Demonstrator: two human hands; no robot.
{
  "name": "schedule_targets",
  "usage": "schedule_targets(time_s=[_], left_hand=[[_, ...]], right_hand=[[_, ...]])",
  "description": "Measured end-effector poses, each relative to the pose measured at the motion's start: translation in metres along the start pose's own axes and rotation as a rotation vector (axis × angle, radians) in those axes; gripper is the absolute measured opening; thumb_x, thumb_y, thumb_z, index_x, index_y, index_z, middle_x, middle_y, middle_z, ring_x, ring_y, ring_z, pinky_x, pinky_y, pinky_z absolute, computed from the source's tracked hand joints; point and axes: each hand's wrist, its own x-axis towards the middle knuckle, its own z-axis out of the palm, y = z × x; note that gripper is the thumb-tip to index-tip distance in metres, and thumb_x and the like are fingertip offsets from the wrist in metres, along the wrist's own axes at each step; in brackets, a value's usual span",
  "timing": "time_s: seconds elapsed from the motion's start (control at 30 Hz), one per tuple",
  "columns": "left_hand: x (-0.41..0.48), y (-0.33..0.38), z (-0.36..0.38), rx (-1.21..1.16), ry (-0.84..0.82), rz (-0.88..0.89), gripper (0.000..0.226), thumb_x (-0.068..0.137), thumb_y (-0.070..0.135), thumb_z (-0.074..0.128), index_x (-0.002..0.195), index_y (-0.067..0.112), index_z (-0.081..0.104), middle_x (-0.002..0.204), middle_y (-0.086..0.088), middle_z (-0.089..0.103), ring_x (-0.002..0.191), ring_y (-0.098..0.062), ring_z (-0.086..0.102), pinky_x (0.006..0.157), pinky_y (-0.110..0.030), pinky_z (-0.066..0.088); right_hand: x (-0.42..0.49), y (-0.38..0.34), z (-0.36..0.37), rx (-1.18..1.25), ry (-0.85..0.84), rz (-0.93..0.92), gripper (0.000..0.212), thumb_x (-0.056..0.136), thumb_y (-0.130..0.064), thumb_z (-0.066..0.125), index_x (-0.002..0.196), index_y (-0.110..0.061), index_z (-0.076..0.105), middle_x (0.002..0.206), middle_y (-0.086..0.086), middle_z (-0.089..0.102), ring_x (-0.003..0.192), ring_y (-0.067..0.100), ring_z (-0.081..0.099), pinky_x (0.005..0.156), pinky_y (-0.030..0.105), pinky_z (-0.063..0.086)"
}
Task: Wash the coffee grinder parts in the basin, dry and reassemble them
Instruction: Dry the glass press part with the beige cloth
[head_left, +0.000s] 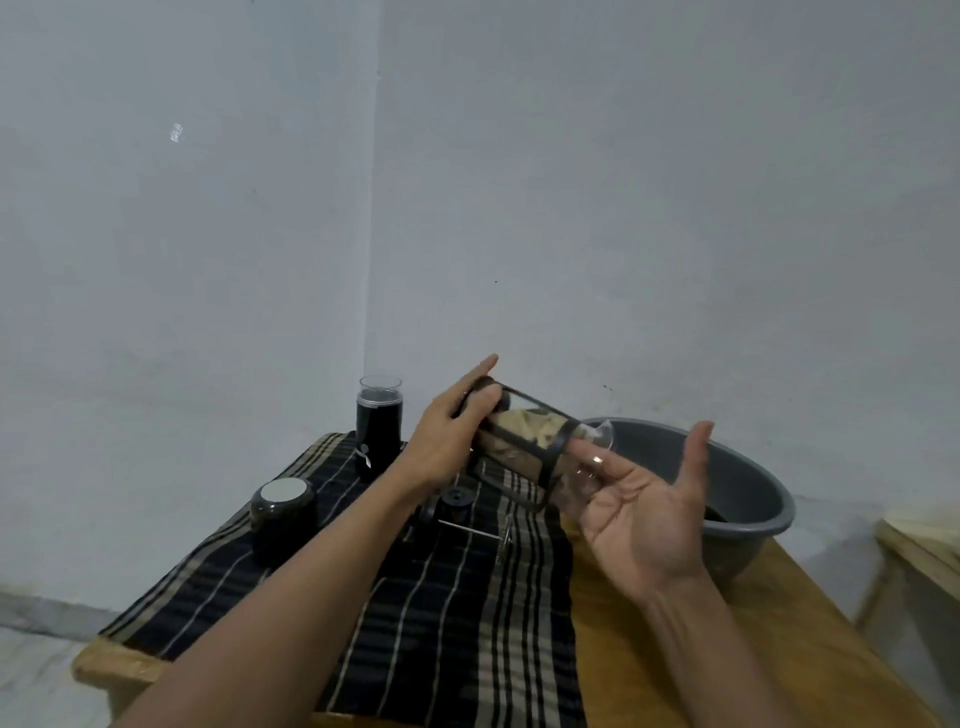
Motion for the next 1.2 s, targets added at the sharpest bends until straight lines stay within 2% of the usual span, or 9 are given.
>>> schedule_targets(time_s=[0.1,0.2,0.3,0.47,0.57,0.67,0.93,1.13,1.2], left_hand=[[0.003,0.014,-0.007,-0.038,-0.262,-0.462,0.033,0.102,0.034,0.046,0.118,0.015,0.068,0.109,-0.005,0.069,0.096,-0.028,0.068,0.065,-0.04,0.058],[0.003,0.016,0.008,-0.048,-0.071,-0.497,0.04,0.1,0.051,0.049,0.1,0.013,0.063,0.085,-0.006,0.063,0.071,-0.023,0.062,0.058,-0.033,0.052],[0.006,-0.005,0.018,0.039,0.254,-0.085,0.034,0.103,0.041,0.056,0.089,0.011,0.063,0.077,-0.004,0.058,0.067,-0.017,0.058,0.06,-0.031,0.05],[-0.001,-0.022,0.006,0.069,0.193,0.383,0.022,0.105,0.02,0.049,0.12,0.013,0.064,0.103,-0.006,0.071,0.095,-0.012,0.067,0.085,-0.025,0.054],[0.005,-0.009,0.0,0.133,0.02,-0.023,0.039,0.102,0.045,0.044,0.13,0.024,0.061,0.115,-0.005,0.07,0.104,-0.026,0.07,0.093,-0.046,0.059],[0.0,0.015,0.001,-0.048,-0.231,-0.563,0.061,0.095,0.064,0.044,0.111,0.009,0.068,0.093,-0.016,0.071,0.081,-0.038,0.071,0.068,-0.047,0.061],[-0.005,-0.016,0.006,-0.14,0.262,0.195,0.016,0.103,0.015,0.057,0.115,0.009,0.066,0.09,0.005,0.069,0.082,-0.005,0.066,0.071,-0.02,0.054],[0.003,0.004,-0.005,-0.048,-0.225,-0.429,0.041,0.096,0.043,0.047,0.115,0.013,0.068,0.102,-0.008,0.071,0.087,-0.029,0.068,0.067,-0.041,0.056],[0.001,0.004,0.008,-0.087,-0.079,-0.462,0.046,0.097,0.048,0.053,0.103,0.005,0.065,0.085,-0.008,0.067,0.073,-0.028,0.065,0.063,-0.04,0.053]], right_hand=[[0.004,0.001,-0.002,-0.593,0.014,-0.241,0.087,0.079,-0.086,0.046,0.12,-0.014,0.072,0.128,0.004,0.069,0.121,0.022,0.063,0.103,0.042,0.049],[0.009,0.005,0.001,-1.049,-0.027,-0.198,0.057,0.08,-0.081,0.051,0.116,-0.042,0.07,0.122,-0.013,0.066,0.112,0.007,0.063,0.099,0.039,0.052],[0.004,0.006,0.002,-0.763,0.003,-0.023,0.087,0.064,-0.088,0.064,0.109,-0.015,0.073,0.112,0.018,0.071,0.106,0.035,0.066,0.096,0.059,0.052],[-0.005,0.006,-0.007,0.098,-0.036,0.166,0.107,0.049,-0.068,0.088,0.131,-0.003,0.065,0.138,0.019,0.061,0.13,0.032,0.058,0.106,0.065,0.042],[-0.002,0.005,-0.009,-0.086,0.037,-0.01,0.088,0.05,-0.061,0.091,0.118,-0.009,0.072,0.126,0.014,0.069,0.12,0.029,0.065,0.096,0.05,0.055],[-0.001,0.001,-0.005,-0.502,0.08,-0.189,0.055,0.069,-0.051,0.082,0.105,-0.01,0.077,0.108,0.011,0.074,0.101,0.024,0.07,0.081,0.033,0.058],[-0.001,0.0,-0.012,-0.14,0.058,0.12,0.1,0.042,-0.059,0.095,0.12,-0.003,0.068,0.124,0.018,0.069,0.113,0.036,0.067,0.098,0.058,0.052],[0.001,-0.001,-0.007,-0.623,0.101,-0.172,0.058,0.067,-0.036,0.09,0.118,-0.019,0.068,0.117,0.005,0.071,0.109,0.02,0.068,0.087,0.031,0.058],[0.005,0.0,0.001,-0.933,0.112,-0.159,0.055,0.07,-0.041,0.089,0.117,-0.029,0.064,0.112,-0.006,0.071,0.103,0.006,0.068,0.081,0.023,0.057]])
